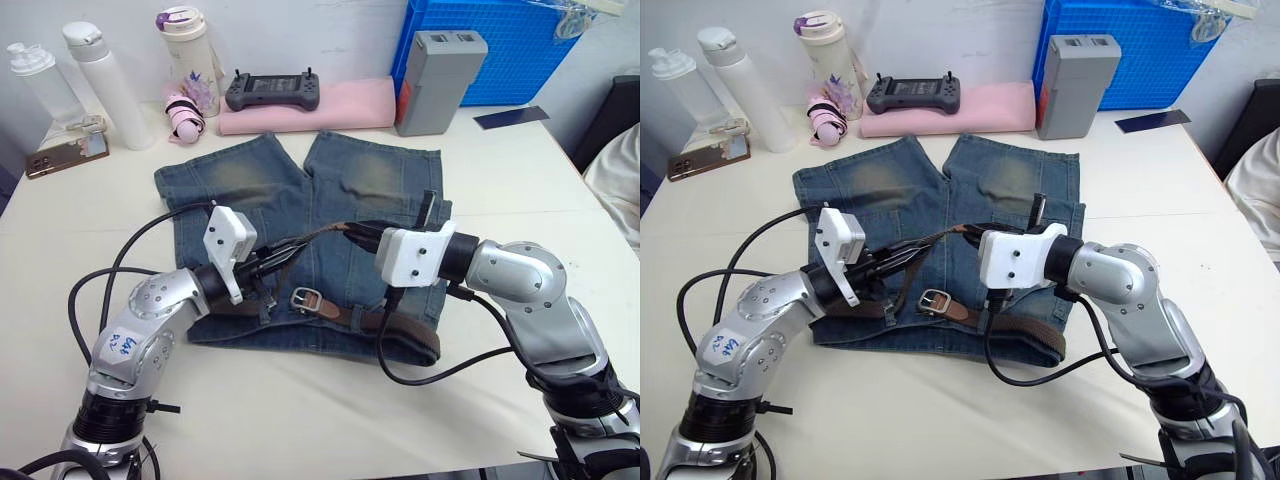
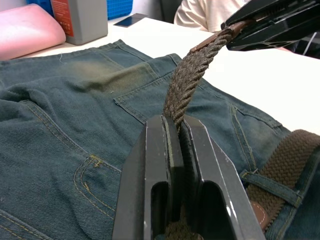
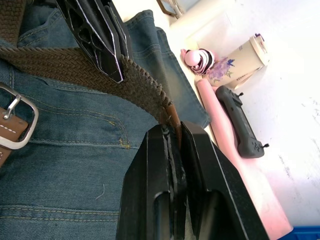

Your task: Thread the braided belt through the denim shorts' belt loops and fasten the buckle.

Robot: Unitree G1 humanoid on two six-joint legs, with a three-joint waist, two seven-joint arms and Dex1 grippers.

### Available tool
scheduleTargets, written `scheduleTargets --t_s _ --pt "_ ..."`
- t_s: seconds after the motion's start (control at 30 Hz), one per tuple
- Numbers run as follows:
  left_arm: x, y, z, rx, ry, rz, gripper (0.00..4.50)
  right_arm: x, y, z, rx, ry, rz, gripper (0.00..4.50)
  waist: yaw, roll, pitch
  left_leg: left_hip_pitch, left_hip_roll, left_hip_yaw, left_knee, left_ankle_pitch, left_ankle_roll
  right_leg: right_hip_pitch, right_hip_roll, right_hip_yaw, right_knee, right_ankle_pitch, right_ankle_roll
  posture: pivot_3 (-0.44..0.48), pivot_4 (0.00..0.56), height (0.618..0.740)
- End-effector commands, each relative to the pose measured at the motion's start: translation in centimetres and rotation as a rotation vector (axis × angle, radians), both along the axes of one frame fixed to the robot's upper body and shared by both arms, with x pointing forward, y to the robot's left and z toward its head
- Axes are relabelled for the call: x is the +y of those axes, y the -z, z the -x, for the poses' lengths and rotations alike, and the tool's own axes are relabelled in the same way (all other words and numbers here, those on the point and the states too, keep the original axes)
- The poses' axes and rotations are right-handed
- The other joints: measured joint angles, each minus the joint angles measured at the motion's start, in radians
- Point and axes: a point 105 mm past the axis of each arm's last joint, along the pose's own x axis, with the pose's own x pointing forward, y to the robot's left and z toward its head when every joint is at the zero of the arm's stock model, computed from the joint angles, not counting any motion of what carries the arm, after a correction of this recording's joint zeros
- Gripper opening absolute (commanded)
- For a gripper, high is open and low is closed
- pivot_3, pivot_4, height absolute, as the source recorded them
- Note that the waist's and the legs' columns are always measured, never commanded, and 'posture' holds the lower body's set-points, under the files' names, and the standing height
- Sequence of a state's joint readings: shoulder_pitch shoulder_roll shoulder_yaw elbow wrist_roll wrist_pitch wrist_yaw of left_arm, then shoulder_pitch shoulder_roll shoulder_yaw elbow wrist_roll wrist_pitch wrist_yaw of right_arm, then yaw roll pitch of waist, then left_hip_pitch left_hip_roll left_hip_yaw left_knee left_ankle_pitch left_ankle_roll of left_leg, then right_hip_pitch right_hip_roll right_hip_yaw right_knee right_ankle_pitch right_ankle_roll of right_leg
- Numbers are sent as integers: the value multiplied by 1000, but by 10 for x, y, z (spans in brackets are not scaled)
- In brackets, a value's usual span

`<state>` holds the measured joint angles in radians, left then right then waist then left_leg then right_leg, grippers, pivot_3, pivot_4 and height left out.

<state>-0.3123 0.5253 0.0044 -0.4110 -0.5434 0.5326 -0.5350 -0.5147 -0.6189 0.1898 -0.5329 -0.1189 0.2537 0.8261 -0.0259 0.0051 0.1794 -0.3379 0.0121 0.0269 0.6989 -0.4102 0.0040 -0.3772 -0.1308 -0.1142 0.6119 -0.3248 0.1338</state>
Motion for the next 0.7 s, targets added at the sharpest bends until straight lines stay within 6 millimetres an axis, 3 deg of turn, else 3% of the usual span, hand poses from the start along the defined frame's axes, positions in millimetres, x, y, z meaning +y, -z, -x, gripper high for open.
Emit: scheduleTargets --t_s 0.03,0.07,0.17,0.3,0.57,0.7 --pt "1 -22 1 -76 -9 22 0 -3 1 4 114 31 -110 820 0 0 0 0 0 0 0 0 0 0 0 0 0 0 0 0 150 740" --pt "2 -24 1 -78 -11 24 0 -4 4 4 149 43 -120 1053 0 0 0 0 0 0 0 0 0 0 0 0 0 0 0 0 150 740" --pt "6 -30 0 -91 -25 30 0 -12 20 4 267 93 -143 2437 2 0 0 0 -1 -1 0 0 0 0 -1 0 1 0 0 0 150 740" --pt "11 -49 -3 -124 -40 59 0 0 41 27 402 30 -149 4352 3 0 0 -1 -1 -2 0 0 0 0 -1 -2 0 0 0 0 150 740" --pt "10 -63 -4 -134 -31 75 0 12 83 39 554 12 -153 4433 0 0 0 -1 -1 -2 0 0 0 0 0 -2 0 0 0 0 150 740" --pt "12 -64 -3 -133 -37 73 0 11 97 21 556 117 -162 4433 0 0 0 0 -1 -2 1 0 0 0 0 -1 1 0 0 0 150 740"
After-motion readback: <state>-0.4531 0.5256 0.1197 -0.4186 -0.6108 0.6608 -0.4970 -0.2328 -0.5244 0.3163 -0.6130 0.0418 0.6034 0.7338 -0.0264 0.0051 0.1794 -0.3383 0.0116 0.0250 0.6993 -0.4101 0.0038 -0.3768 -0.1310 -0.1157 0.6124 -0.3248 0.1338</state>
